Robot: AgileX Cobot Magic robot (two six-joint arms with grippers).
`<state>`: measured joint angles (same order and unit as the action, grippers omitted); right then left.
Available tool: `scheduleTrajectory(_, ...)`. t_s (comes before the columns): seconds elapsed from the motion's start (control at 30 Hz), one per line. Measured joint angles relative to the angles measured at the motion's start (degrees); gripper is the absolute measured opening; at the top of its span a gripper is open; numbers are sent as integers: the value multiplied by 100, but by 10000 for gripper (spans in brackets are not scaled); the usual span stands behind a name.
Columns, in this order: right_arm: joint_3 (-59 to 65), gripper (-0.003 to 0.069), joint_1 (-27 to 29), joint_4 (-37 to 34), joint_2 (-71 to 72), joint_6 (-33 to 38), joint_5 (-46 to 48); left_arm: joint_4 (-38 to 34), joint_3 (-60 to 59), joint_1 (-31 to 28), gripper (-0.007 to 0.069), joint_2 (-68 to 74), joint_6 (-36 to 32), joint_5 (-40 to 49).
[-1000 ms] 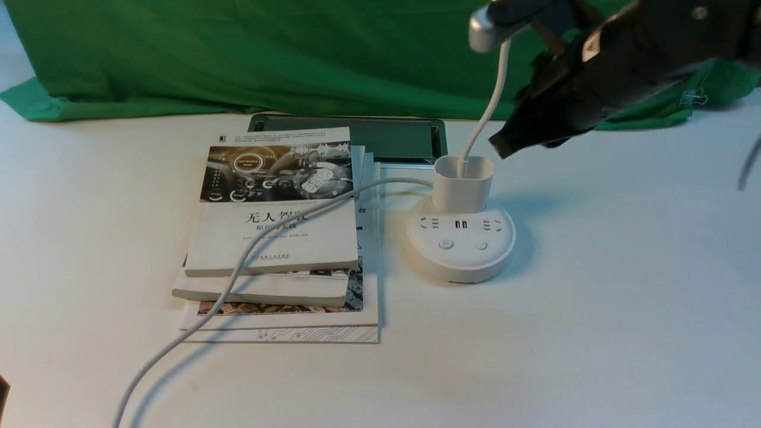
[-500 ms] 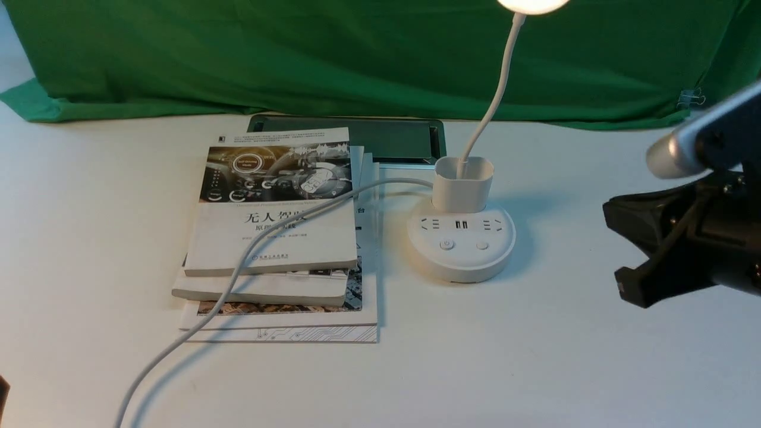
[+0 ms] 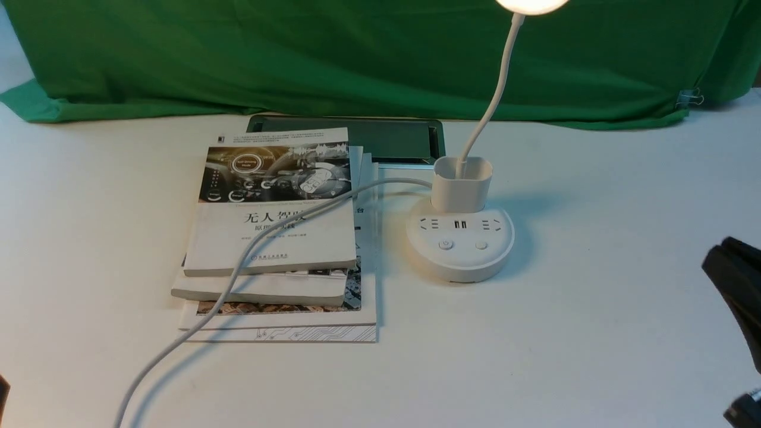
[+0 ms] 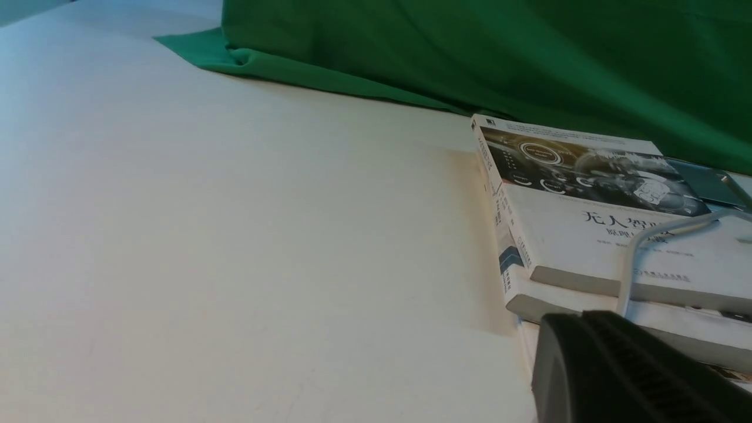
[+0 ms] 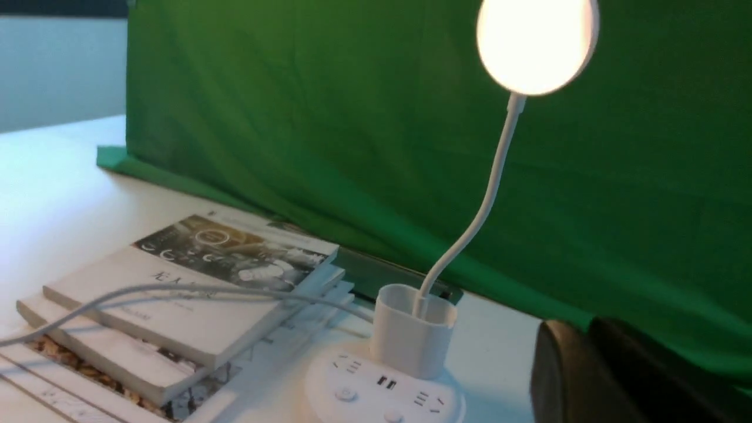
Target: Turn on the desk lamp on the white desktop with your hand.
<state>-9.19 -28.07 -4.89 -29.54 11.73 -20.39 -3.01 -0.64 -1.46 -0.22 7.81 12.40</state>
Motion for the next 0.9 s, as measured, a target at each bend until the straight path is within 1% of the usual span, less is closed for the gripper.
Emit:
scheduleTrajectory(0.03, 45, 108, 0, 0, 46, 0, 0, 0, 0, 0, 21, 0, 0, 0)
scheduleTrajectory(0.07, 366, 111, 0, -76, 376, 0, -199, 0, 0, 0, 21, 0, 0, 0)
scheduleTrajectory(0.13, 729, 119, 0, -187, 812, -24, -241, 6, 0, 0, 21, 0, 0, 0)
scheduleTrajectory(0.2, 923, 127, 56, -243, 1296, -169, -69, 6, 0, 0, 21, 0, 0, 0)
scheduleTrajectory(0.23, 935, 129, 191, -258, 1646, -293, 190, 6, 0, 0, 21, 0, 0, 0)
scheduleTrajectory(0.27, 932, 129, 216, -258, 1694, -309, 295, 11, 0, 0, 21, 0, 0, 0)
scheduleTrajectory(0.3, 936, 132, 487, -195, 2065, -482, 725, 11, 0, 0, 21, 0, 0, 0)
scheduleTrajectory(0.37, 948, 136, 738, -38, 2314, -650, 991, 11, 0, 0, 21, 0, 0, 0)
scheduleTrajectory(0.4, 966, 140, 1105, 250, 2617, -965, 1394, 11, 0, 0, 21, 0, 0, 0)
scheduleTrajectory(0.43, 971, 143, 1339, 489, 2799, -1236, 1677, 11, 0, 0, 21, 0, 0, 0)
scheduleTrajectory(0.53, 978, 149, 1888, 714, 2930, -1630, 2131, 18, 0, 0, 21, 0, 0, 1)
scheduleTrajectory(0.6, 978, 155, 2202, 772, 2935, -1762, 2507, 31, 0, 0, 21, 0, 0, 7)
scheduleTrajectory(0.67, 978, 161, 2331, 774, 2935, -1812, 2745, 35, 0, 0, 21, 0, 0, 2)
scheduleTrajectory(0.8, 978, 171, 2359, 764, 2935, -1827, 3165, 35, 0, 0, 21, 0, 0, 2)
scheduleTrajectory(0.9, 978, 180, 2359, 764, 2935, -1827, 3248, 35, 0, 0, 21, 0, 0, 2)
